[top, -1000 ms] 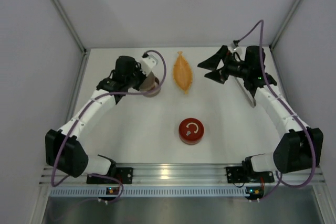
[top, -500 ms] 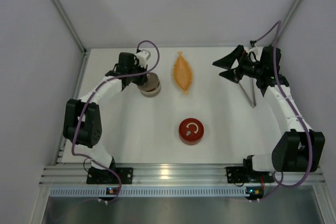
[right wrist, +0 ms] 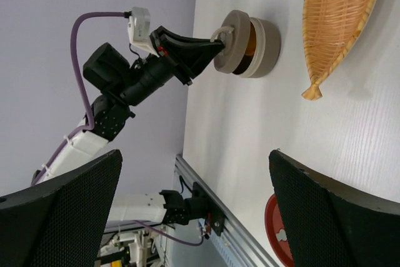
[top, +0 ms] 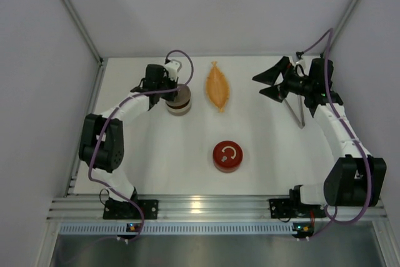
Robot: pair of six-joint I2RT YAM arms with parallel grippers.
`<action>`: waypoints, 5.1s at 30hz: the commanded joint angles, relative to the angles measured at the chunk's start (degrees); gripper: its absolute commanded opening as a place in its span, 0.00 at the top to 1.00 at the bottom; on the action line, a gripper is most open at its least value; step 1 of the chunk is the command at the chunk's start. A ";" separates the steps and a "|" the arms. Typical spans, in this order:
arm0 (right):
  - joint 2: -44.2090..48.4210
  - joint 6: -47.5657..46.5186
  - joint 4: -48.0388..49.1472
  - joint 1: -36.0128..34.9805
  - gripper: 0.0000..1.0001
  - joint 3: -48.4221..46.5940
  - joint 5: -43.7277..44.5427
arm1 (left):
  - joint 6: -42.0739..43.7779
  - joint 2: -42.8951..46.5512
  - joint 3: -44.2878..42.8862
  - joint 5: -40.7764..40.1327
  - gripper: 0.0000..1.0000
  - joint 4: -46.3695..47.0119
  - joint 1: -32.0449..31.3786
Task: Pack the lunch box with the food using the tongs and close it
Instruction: Move the packing box to the center of the board.
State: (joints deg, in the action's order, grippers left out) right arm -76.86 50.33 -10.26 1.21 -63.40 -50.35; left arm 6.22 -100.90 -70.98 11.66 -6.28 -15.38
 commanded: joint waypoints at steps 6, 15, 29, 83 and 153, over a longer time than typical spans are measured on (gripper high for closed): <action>1.98 1.09 3.93 0.72 0.01 0.82 -1.16 | 1.25 1.15 2.95 -6.91 1.00 3.30 -2.73; 2.33 0.91 3.32 0.72 0.01 0.91 -1.07 | -11.57 3.87 3.66 -7.88 1.00 1.10 -4.57; 2.86 0.83 3.23 0.81 0.01 1.52 -0.63 | -25.38 9.05 5.41 -32.30 1.00 -1.10 -8.08; 3.82 1.79 3.76 1.34 0.01 4.25 0.95 | -32.58 -4.30 -2.32 -48.84 1.00 -6.28 -18.90; 4.61 -5.50 6.83 1.42 0.01 4.25 -8.72 | 40.45 25.58 25.72 7.77 0.98 -28.08 -23.73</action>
State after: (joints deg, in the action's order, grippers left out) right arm -73.97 46.41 -3.88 1.43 -57.84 -58.39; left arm 47.40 -74.50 -47.66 24.08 -36.25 -38.92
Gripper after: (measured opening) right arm 0.993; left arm 0.127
